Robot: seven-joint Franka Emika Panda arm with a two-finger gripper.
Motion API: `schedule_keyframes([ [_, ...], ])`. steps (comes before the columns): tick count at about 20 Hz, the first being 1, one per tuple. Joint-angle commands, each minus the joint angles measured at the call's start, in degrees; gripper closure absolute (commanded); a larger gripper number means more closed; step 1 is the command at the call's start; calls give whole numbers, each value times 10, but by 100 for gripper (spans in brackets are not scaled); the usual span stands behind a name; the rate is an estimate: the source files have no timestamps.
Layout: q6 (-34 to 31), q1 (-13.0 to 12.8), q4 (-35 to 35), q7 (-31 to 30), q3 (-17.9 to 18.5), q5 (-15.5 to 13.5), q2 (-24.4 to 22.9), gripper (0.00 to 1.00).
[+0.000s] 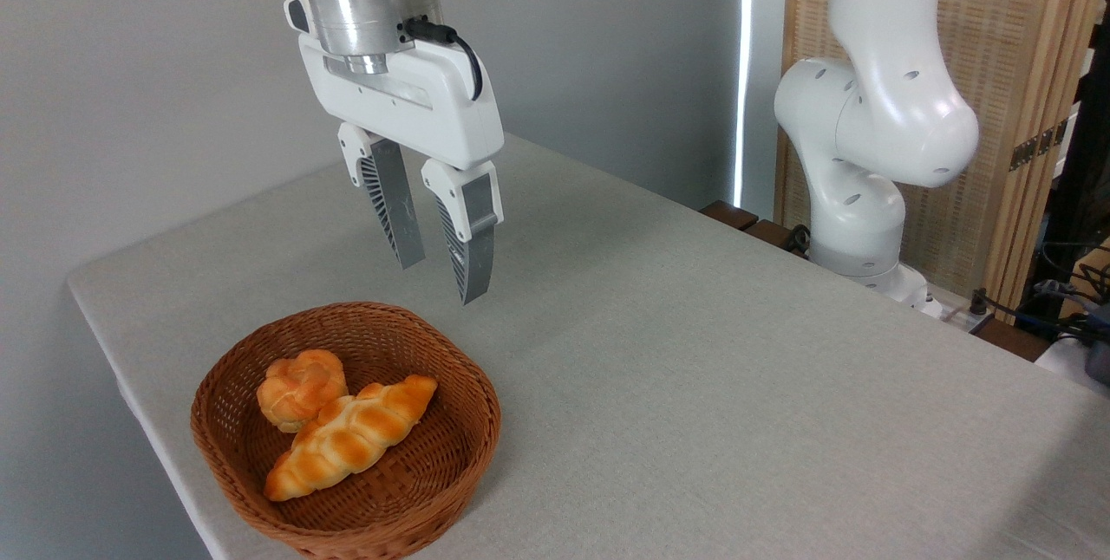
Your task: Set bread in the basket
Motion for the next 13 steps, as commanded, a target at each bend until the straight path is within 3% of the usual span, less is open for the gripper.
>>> schedule_keyframes([
  [1, -20, 13, 5, -1, -29, 10, -3, 0],
  [13, -20, 16, 3, 4, -30, 10, -6, 0],
])
